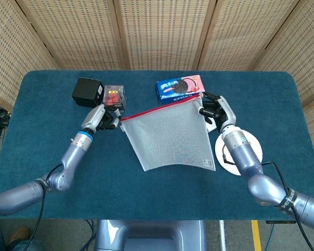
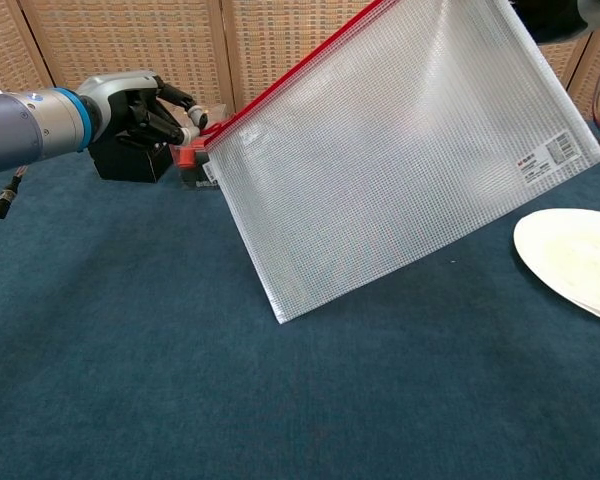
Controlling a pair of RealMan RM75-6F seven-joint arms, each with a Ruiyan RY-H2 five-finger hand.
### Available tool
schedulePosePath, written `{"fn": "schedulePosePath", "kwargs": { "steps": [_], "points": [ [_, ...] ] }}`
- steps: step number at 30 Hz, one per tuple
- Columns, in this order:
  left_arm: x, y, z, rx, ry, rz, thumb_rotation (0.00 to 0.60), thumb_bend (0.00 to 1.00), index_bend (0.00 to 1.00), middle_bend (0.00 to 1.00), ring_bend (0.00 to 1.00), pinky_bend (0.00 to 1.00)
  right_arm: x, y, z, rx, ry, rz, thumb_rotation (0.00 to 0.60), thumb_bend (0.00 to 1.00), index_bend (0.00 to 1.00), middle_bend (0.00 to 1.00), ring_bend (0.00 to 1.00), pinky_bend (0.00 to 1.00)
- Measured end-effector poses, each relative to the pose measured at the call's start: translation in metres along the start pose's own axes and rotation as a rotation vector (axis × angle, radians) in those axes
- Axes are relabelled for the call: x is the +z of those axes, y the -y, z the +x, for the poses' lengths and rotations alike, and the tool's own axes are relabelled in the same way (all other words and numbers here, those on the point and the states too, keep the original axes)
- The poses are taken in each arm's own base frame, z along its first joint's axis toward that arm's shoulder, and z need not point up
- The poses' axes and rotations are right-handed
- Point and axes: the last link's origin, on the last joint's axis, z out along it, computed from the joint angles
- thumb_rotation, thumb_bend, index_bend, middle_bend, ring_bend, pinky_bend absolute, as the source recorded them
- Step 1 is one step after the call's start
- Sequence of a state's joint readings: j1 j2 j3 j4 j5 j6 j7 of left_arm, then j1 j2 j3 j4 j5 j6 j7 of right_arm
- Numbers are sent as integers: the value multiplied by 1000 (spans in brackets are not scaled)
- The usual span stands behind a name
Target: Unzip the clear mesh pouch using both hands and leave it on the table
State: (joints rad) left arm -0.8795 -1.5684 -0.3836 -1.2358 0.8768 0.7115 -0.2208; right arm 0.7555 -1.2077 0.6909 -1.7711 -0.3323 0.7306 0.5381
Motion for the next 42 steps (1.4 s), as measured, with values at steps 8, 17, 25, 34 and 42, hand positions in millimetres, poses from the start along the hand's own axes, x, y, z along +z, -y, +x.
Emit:
{"fn": "schedulePosePath", "kwargs": {
  "steps": [8,17,25,34,42],
  "points": [
    [0,3,2,1,-3,6,600,571,934,976,997,1000,1,3,11,7,-26,-1,600,875,729,888,857,1000],
    [0,4,1,1,-4,7,600,571,934,976,997,1000,2,4,19,17,-46,0,600,875,729,888,857,1000],
    [1,6,0,1,-4,11,600,571,934,976,997,1000,3,3,25,4,-62,3,600,875,728,887,856,1000],
    [0,6,0,-5,9,12,600,49,298,976,997,1000,4,-1,29,-64,-68,8,600,82,115,836,847,995],
    [-4,5,2,34,13,-13,600,0,0,974,994,1000,0,-9,36,-264,-73,5,600,0,0,775,830,969]
  ]
}}
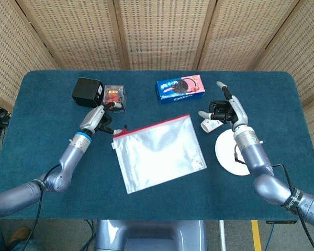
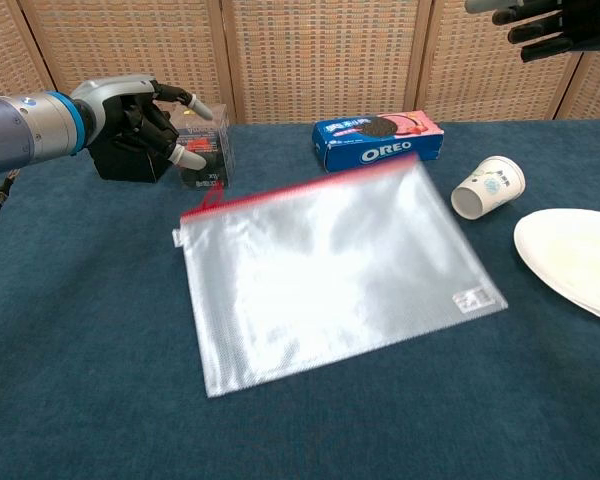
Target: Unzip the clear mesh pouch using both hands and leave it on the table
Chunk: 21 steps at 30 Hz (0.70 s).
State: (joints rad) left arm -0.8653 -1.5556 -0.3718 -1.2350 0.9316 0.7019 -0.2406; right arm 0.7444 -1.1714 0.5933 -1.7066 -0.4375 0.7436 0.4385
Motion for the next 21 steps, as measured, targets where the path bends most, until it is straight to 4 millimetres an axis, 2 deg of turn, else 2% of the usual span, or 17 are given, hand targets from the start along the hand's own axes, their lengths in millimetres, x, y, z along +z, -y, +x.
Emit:
{"fn": "schedulePosePath", "kwargs": {
  "steps": [4,6,7,9,10,11,12,13,14,15,17,21],
  "points": [
    [-5,-3,5,24,-12,-24,600,0,0,942,969,1000,-4,-3,7,-92,-32,13,600,0,0,741,800,933],
    [-8,-4,9,42,-28,-38,600,0,0,889,935,1000,-6,-5,10,-133,-45,22,600,0,0,671,731,834],
    [-11,-5,13,55,-42,-47,600,0,0,838,904,995,-9,-7,12,-161,-50,28,600,0,0,640,700,788],
    [-16,-6,19,75,-63,-62,600,0,0,706,802,927,-13,-9,16,-203,-52,38,600,0,0,544,602,627],
    [-20,-6,23,94,-79,-72,600,0,0,589,699,820,-16,-12,18,-235,-53,47,600,0,0,505,558,561],
    [-23,-5,26,110,-91,-78,600,0,0,439,557,669,-18,-13,20,-260,-53,54,600,0,0,437,474,452],
    [-25,-4,28,129,-103,-86,600,0,0,334,451,556,-21,-15,22,-287,-54,63,600,0,0,356,371,340],
    [-30,-3,32,161,-119,-94,600,0,0,186,295,395,-24,-17,24,-328,-54,74,600,0,0,297,297,268],
    [-33,-1,35,188,-133,-99,600,0,0,79,163,263,-27,-19,27,-364,-54,84,600,0,0,215,193,172],
    [-38,1,40,226,-154,-105,600,0,0,36,96,189,-31,-22,29,-403,-55,95,600,0,1,145,108,91],
    [-47,5,47,286,-189,-111,600,0,0,0,6,43,-39,-27,35,-512,-58,125,600,0,2,64,24,15],
    [-75,20,63,419,-261,-91,600,0,0,0,0,0,-57,-39,50,-778,-91,207,600,0,4,1,0,0]
  ]
}}
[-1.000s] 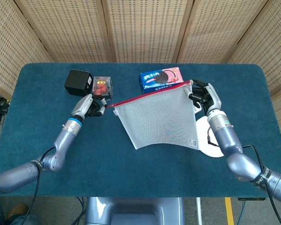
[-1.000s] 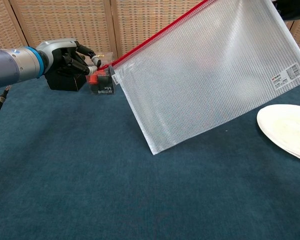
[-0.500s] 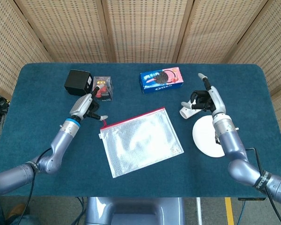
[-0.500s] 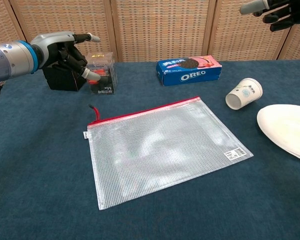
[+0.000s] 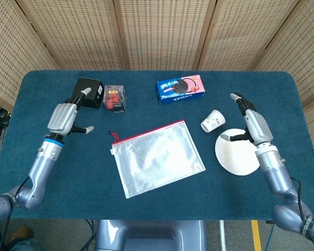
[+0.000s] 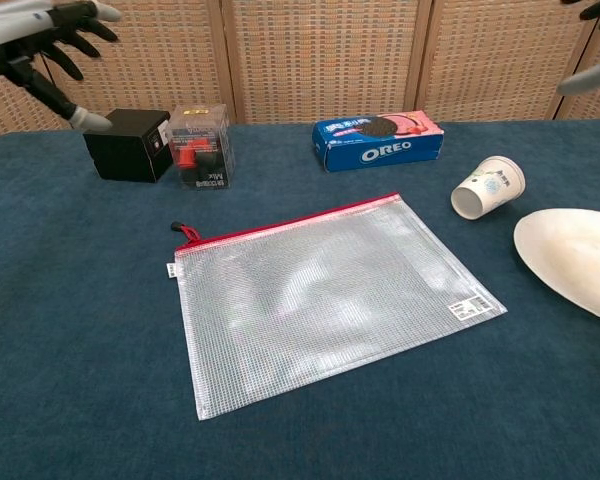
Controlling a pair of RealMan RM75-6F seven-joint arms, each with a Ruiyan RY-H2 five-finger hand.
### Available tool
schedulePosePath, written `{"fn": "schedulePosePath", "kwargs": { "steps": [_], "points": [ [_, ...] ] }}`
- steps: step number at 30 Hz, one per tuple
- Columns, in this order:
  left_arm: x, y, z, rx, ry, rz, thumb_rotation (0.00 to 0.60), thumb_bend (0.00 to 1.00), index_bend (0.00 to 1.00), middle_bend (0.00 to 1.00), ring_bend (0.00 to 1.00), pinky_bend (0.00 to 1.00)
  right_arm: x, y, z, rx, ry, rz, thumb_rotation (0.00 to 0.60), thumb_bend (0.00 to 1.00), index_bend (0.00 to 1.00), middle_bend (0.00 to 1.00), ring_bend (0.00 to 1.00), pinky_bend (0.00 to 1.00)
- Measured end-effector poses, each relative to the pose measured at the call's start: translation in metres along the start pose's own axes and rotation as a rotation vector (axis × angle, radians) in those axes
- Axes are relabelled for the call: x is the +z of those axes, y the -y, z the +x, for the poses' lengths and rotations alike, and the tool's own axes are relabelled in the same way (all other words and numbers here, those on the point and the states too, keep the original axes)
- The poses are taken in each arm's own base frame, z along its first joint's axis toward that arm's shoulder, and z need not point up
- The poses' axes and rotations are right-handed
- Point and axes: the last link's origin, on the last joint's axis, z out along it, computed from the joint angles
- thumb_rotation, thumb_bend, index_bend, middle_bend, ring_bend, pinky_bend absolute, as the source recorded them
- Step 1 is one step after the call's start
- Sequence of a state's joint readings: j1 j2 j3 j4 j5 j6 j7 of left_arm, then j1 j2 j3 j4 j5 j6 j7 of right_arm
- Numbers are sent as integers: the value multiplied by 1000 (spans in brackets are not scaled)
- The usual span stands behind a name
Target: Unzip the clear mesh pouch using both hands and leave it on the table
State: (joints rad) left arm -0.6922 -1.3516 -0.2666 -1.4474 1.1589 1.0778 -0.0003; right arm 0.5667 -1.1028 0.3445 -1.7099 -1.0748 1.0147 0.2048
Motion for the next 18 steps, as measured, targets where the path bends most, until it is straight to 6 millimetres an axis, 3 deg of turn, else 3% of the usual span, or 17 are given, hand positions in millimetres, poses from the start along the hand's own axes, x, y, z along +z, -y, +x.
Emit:
{"fn": "schedulePosePath", "kwargs": {
  "steps": [7,13,18],
  "points": [
    [-71,38,23,185,-59,125,600,0,0,0,0,0,-58,-40,15,-496,-150,107,600,0,7,0,0,0],
    [-136,61,28,246,-62,193,600,0,0,0,0,0,-109,-67,19,-669,-213,126,600,0,7,0,0,0],
    [-177,71,26,249,-47,214,600,0,0,0,0,0,-137,-79,17,-709,-232,115,600,0,12,0,0,0]
  ]
}}
